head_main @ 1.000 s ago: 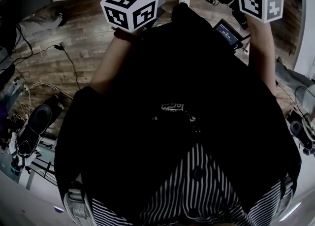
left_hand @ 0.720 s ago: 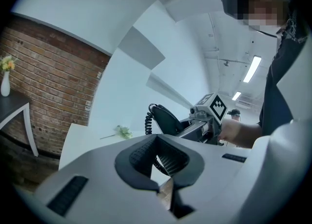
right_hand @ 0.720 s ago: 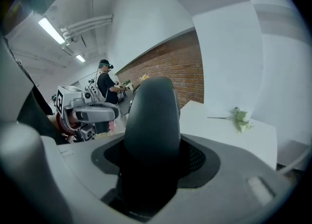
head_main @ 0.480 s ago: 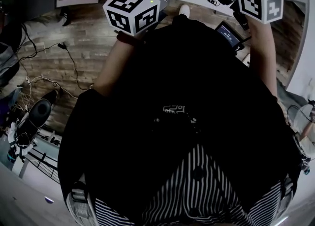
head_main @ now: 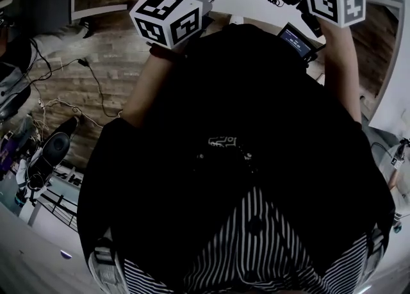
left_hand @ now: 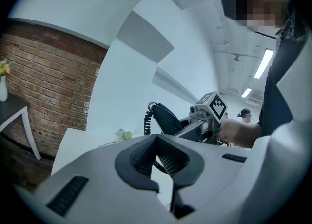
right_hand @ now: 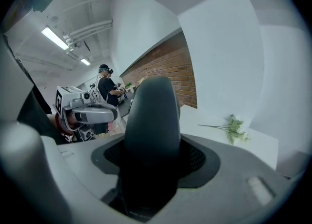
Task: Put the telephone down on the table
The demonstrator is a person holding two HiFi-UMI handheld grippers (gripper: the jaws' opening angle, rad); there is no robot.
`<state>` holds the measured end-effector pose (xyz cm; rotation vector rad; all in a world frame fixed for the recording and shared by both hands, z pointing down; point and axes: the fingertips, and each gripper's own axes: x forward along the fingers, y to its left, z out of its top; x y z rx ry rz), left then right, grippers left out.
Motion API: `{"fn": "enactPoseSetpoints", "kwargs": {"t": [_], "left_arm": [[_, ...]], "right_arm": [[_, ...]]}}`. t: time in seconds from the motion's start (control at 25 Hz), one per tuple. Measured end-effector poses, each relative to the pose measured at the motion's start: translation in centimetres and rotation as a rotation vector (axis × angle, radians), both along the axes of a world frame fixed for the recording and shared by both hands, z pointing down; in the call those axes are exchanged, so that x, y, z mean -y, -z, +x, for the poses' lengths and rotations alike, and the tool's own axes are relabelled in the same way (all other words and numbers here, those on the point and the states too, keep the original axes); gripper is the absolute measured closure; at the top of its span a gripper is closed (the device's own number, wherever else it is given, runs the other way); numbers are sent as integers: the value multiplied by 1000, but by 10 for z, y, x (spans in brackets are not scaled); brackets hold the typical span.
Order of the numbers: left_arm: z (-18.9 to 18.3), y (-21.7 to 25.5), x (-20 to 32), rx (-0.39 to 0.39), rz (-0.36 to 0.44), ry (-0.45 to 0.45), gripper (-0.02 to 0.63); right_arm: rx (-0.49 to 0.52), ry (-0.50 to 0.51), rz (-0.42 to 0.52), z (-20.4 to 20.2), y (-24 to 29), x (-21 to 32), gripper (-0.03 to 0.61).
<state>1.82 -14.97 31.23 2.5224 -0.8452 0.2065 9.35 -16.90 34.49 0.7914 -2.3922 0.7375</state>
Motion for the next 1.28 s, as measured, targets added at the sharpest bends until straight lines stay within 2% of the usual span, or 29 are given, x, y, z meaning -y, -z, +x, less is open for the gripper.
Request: {"fn": "enactPoseSetpoints", "kwargs": {"t": [0.44,0.6,0.84,1.28], "left_arm": [[6,-33,9,51,-74,24,612],[0,-30,9,50,-88,21,612],[2,-28,21,29,-89,-56,612],[40,0,66,8,-3,-217,612]], "right_arm": [[39,-4,-46,18,-26,17,301],[42,5,-60,8,-26,17,301],[13,-36,-63,4,-21,26,301],[-4,-169,-12,31,1,44,301]]}}
